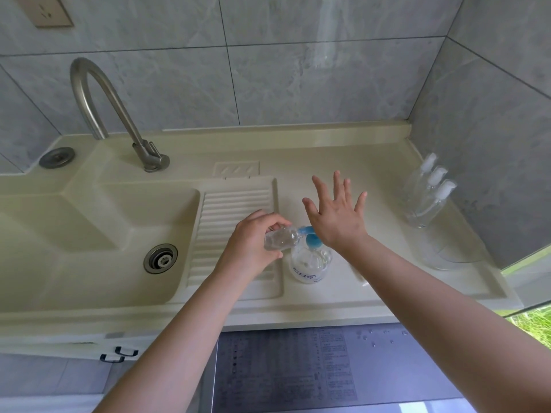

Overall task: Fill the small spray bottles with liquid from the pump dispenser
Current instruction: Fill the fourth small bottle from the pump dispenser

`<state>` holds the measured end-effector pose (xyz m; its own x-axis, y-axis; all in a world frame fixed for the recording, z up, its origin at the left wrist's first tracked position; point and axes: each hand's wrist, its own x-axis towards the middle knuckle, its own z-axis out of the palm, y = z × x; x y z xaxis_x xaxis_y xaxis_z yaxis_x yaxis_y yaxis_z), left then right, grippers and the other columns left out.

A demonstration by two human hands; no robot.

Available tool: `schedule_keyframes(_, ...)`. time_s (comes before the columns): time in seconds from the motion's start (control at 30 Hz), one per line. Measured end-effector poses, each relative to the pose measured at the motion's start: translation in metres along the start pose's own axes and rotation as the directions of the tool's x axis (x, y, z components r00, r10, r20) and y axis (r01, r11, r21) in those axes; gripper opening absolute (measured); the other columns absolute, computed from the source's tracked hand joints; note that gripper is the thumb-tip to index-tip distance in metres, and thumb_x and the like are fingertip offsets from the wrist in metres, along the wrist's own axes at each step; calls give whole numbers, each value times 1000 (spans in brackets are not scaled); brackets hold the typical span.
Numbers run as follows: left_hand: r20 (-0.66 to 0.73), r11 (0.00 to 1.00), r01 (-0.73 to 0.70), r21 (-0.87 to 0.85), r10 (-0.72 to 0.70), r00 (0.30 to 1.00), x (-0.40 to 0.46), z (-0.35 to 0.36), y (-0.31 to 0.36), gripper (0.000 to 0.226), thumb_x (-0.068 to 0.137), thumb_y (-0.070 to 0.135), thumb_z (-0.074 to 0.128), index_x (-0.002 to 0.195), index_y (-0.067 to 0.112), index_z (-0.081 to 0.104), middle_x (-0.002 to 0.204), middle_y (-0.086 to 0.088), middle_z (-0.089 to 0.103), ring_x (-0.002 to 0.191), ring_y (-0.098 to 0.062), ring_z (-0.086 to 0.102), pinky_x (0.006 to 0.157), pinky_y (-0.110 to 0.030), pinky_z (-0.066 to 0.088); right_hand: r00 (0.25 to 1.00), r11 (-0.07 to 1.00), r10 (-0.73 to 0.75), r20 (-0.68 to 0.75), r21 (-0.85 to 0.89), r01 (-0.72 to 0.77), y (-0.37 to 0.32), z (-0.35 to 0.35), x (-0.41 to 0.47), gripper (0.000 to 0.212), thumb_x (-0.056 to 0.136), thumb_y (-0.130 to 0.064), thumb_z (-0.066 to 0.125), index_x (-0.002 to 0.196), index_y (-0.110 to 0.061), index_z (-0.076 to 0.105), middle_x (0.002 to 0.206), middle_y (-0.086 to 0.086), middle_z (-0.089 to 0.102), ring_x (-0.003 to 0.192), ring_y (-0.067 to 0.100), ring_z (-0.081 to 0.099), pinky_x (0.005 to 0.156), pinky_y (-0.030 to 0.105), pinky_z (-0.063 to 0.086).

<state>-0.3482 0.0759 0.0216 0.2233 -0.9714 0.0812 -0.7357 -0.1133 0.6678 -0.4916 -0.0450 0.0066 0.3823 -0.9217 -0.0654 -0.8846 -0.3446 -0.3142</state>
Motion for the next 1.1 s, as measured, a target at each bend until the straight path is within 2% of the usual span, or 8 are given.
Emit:
schedule_keyframes(0.13,-8,1000,4,-5,-4,1000,-1,-1,-1,56,59,3,88,107,27,71,97,13,58,86,10,53,74,3,36,1000,996,14,2,92,-14,-5,-3,-2,60,104,-54,24,159,-36,8,167,10,-11,154,30,-11,119,59,-10)
schedule_keyframes(0.37,-2,1000,-2,-10,2,1000,1,0,-2,58,59,2,89,106,29,70,99,11,60,85,12,52,75,3,35,994,987,-86,-65,-141,76,-2,1,-1,54,106,-46,16,159,-35,10,167,11,-9,154,32,-13,119,62,-10)
schedule_keyframes(0.47,3,1000,5,-2,-5,1000,0,0,-1,57,59,3,89,106,29,70,99,11,60,86,9,53,75,3,35,995,989,-68,-66,-138,59,-2,-3,-2,57,105,-51,16,159,-35,8,167,10,-10,153,32,-14,119,61,-12)
schedule_keyframes(0.6,-5,1000,-2,-12,2,1000,-1,-2,1,58,59,2,89,107,28,70,99,11,60,85,10,53,74,4,34,997,999,-8,-76,-47,4,-2,-13,-6,61,104,-57,20,159,-35,8,168,10,-9,154,31,-12,119,60,-10)
schedule_keyframes(0.77,-2,1000,1,-22,-1,1000,-1,-2,1,57,60,2,88,107,28,70,100,10,60,86,9,53,74,3,36,994,986,-40,-97,-167,23,1,-12,-9,60,104,-55,22,159,-33,8,167,12,-9,153,34,-12,118,63,-8)
schedule_keyframes(0.93,15,1000,11,-8,-11,1000,-1,-1,3,56,61,2,88,107,28,70,99,11,59,87,3,55,73,3,36,999,987,-29,-27,-160,25,2,-3,-10,55,106,-46,17,159,-34,9,167,12,-11,153,34,-13,119,63,-8)
schedule_keyframes(1.1,11,1000,7,-16,-7,1000,-1,-1,3,56,60,2,88,107,27,70,99,10,60,87,5,54,73,3,36,998,991,-16,-67,-137,7,3,-12,-12,59,105,-52,20,159,-33,5,167,12,-13,153,34,-13,118,63,-9)
